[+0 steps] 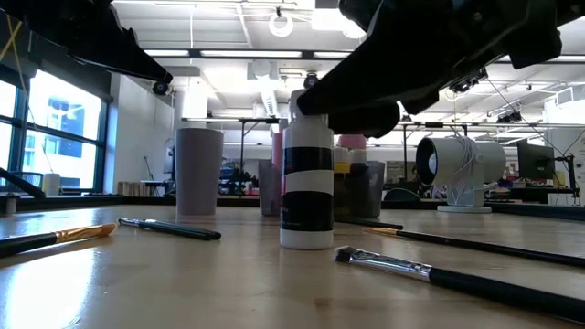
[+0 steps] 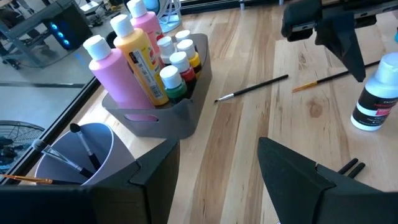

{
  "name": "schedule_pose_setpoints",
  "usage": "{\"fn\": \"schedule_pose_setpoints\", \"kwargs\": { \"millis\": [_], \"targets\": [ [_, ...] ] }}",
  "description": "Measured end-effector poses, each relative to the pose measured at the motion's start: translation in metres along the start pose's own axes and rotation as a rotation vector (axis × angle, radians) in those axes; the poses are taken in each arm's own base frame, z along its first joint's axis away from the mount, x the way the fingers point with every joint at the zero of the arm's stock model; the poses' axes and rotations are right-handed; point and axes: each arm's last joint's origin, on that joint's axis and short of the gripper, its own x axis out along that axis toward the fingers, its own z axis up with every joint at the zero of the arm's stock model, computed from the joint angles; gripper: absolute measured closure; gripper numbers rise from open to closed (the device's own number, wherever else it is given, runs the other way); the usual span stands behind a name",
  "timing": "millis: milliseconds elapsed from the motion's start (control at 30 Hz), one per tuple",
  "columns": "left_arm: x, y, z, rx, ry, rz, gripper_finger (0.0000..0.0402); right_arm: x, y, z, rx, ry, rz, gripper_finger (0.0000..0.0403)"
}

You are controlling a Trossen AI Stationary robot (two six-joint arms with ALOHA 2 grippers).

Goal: Pick & Place Paint Supplies
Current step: Put the small white paint bottle into the gray bin

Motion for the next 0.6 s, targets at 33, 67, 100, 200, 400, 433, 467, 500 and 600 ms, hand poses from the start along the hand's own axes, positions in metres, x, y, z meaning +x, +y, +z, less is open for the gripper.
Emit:
{"fn": "schedule_pose_setpoints", "kwargs": {
  "millis": [33, 67, 100, 200, 400, 433, 467, 500, 600],
  "targets": [
    [0.0000, 0.0000, 0.0000, 0.000, 0.000, 0.000, 0.0190, 0.0000, -0.0001, -0.0003, 0.000, 0.002, 0.000, 0.0188],
    [0.0000, 0.0000, 0.0000, 0.000, 0.000, 0.000, 0.0190, 0.0000, -0.0001, -0.0003, 0.000, 0.002, 0.000, 0.0188],
    [0.0000, 0.0000, 0.0000, 0.000, 0.000, 0.000, 0.0190, 0.0000, 0.0000, -0.0001, 0.000, 0.001, 0.000, 0.0188],
    [0.0000, 0.0000, 0.0000, 0.000, 0.000, 0.000, 0.0190, 0.0000, 0.0000, -0.0001, 0.000, 0.001, 0.000, 0.0188],
    [0.0000, 0.0000, 0.0000, 0.000, 0.000, 0.000, 0.0190, 0.0000, 0.0000, -0.0001, -0.001, 0.001, 0.000, 0.0188],
    [0.0000, 0.0000, 0.0000, 0.000, 0.000, 0.000, 0.0190, 0.0000, 0.0000, -0.0001, -0.001, 0.001, 0.000, 0.0188],
    [0.0000, 0.0000, 0.0000, 0.000, 0.000, 0.000, 0.0190, 0.0000, 0.0000, -0.0001, -0.001, 0.001, 0.000, 0.0188],
    [0.0000, 0.0000, 0.0000, 0.000, 0.000, 0.000, 0.0190, 0.0000, 0.0000, -0.0001, -0.001, 0.001, 0.000, 0.0188],
    [0.0000, 0.0000, 0.0000, 0.000, 0.000, 0.000, 0.0190, 0.0000, 0.0000, -0.0001, -0.001, 0.001, 0.000, 0.0197]
  ]
}}
